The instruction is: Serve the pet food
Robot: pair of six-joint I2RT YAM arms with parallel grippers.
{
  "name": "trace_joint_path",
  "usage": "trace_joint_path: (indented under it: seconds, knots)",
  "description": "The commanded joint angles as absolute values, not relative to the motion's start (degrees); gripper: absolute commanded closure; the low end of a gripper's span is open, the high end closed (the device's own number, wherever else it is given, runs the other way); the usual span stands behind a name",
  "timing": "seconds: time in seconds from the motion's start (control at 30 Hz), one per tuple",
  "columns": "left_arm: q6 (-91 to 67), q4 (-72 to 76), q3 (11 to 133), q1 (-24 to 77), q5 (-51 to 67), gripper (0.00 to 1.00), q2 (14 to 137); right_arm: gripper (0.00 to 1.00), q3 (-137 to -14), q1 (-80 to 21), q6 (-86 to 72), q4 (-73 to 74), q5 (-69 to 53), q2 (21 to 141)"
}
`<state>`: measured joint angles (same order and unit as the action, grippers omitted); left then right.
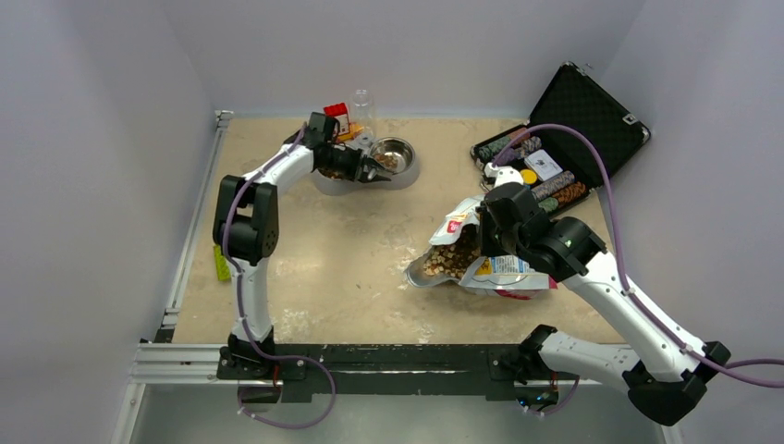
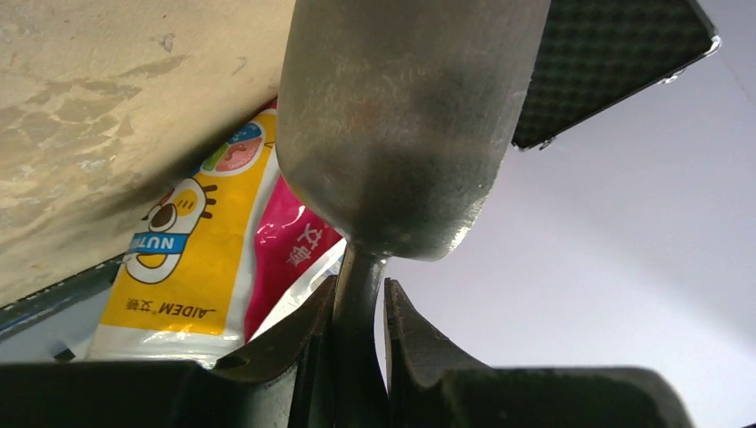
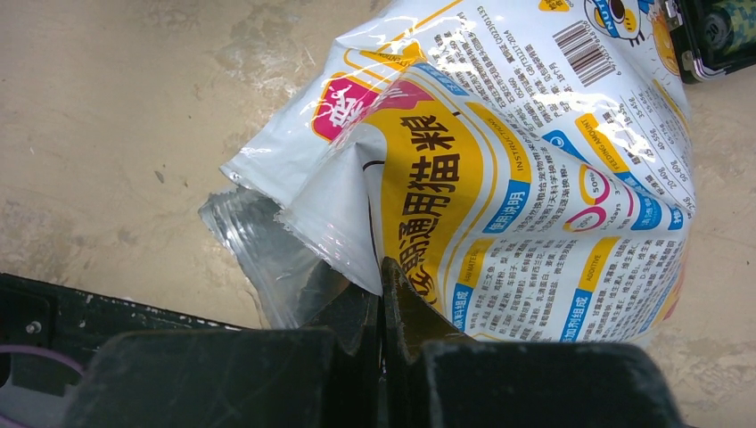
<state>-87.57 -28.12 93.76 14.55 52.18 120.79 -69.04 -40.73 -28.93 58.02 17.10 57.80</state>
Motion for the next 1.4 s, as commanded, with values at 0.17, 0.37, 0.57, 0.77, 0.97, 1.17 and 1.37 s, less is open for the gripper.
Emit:
trace_joint_path:
  seconds: [0.17, 0.37, 0.57, 0.77, 0.97, 1.17, 1.37]
  knots:
    - [-94.99, -33.69, 102.18, 14.32, 55.28, 1.0, 123.74, 1.0, -71.6, -40.07, -30.92, 52.72, 20.1, 57.1]
    - [-97.99, -38.25, 106.38, 14.71, 53.95, 1.0, 125.09, 1.0, -71.1, -40.07, -32.05, 53.48, 20.72, 56.31]
    - [-103.64, -42.51, 112.08, 15.66, 52.12, 1.0, 126.19, 1.0, -70.7, -40.08, -32.49, 53.59, 20.74, 56.0]
    - [-107.07, -47.41, 115.96, 16.41, 49.84, 1.0, 127.97, 1.0, -70.84, -40.03, -31.67, 52.92, 20.79, 56.35]
    - [-109.84, -49.13, 117.44, 16.78, 48.64, 1.0, 128.37, 1.0, -70.79, -39.98, -31.37, 53.08, 21.25, 56.12]
    - [-112.68, -50.05, 122.08, 17.49, 48.22, 1.0, 129.64, 1.0, -71.15, -39.77, -30.78, 53.48, 21.25, 56.34]
    - [-112.52, -51.19, 122.82, 18.14, 47.39, 1.0, 129.67, 1.0, -71.01, -39.63, -30.44, 53.57, 21.31, 56.16]
